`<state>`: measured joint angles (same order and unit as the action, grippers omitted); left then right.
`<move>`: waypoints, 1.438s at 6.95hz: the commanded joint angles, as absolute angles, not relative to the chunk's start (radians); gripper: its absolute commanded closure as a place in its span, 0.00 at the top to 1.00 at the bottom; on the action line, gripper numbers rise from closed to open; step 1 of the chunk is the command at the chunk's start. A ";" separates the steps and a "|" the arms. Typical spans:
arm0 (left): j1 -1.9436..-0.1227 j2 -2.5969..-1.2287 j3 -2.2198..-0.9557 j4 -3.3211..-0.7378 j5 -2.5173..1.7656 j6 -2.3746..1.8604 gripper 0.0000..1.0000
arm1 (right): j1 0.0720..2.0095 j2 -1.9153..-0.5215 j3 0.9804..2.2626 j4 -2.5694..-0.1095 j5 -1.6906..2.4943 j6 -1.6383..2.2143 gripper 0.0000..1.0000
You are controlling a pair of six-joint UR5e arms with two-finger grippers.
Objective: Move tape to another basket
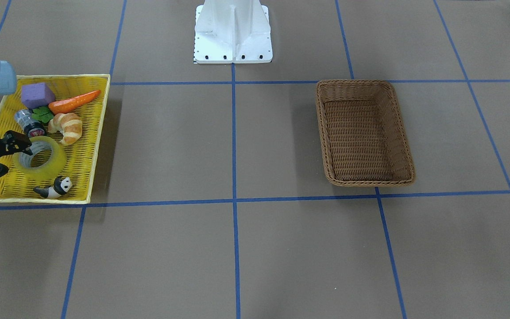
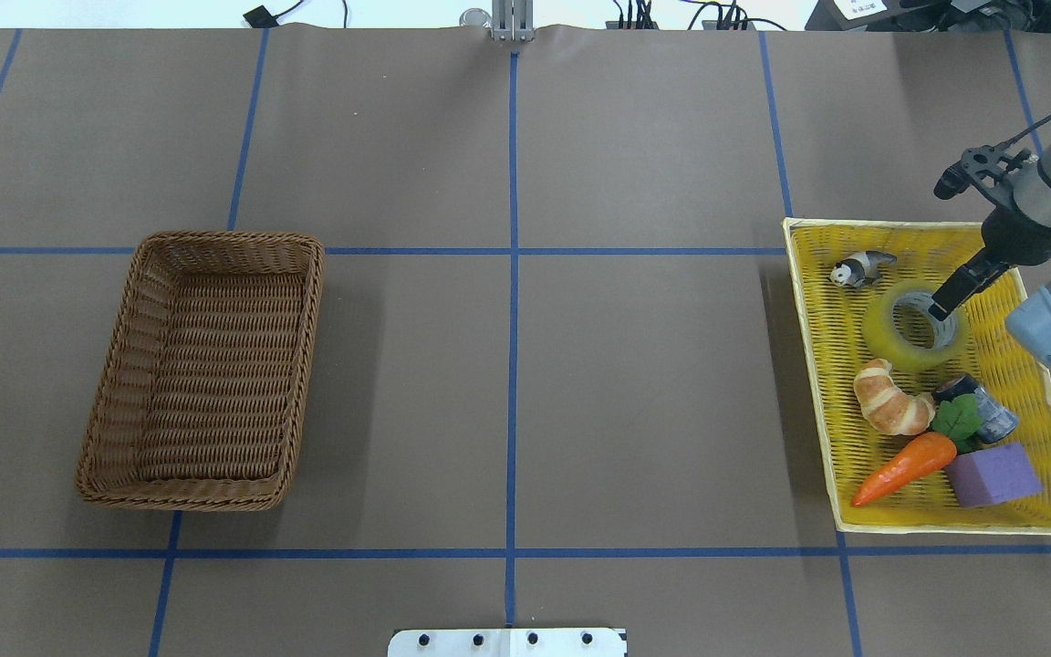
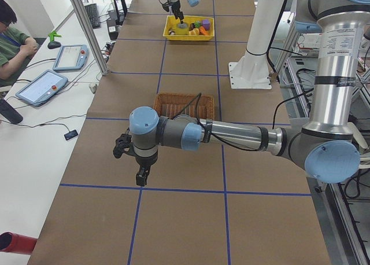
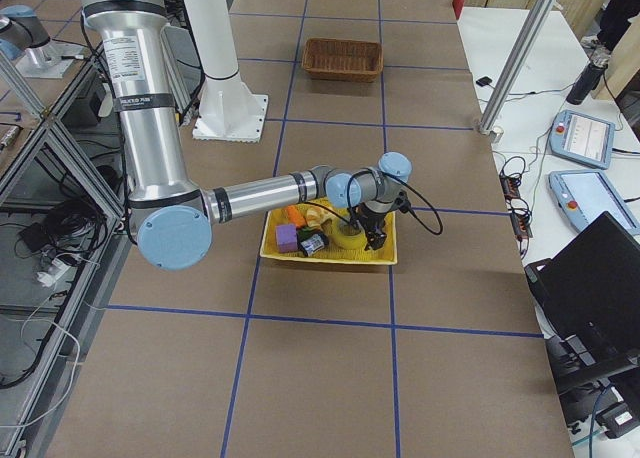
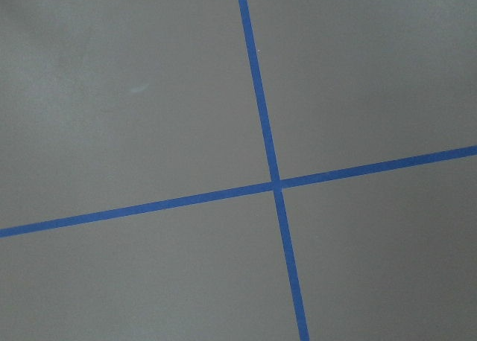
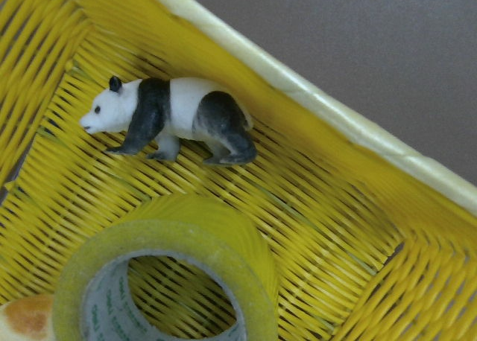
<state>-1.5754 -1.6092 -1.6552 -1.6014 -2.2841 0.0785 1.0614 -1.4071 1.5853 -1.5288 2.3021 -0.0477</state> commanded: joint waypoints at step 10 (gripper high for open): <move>-1.575 -1.608 -1.654 -1.603 -2.286 0.080 0.99 | 1.052 -1.399 1.650 -1.531 2.244 -0.052 0.00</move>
<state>-1.5754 -1.6087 -1.6536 -1.6030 -2.2855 0.0793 1.0441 -1.3983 1.6062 -1.5267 2.2333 -0.0570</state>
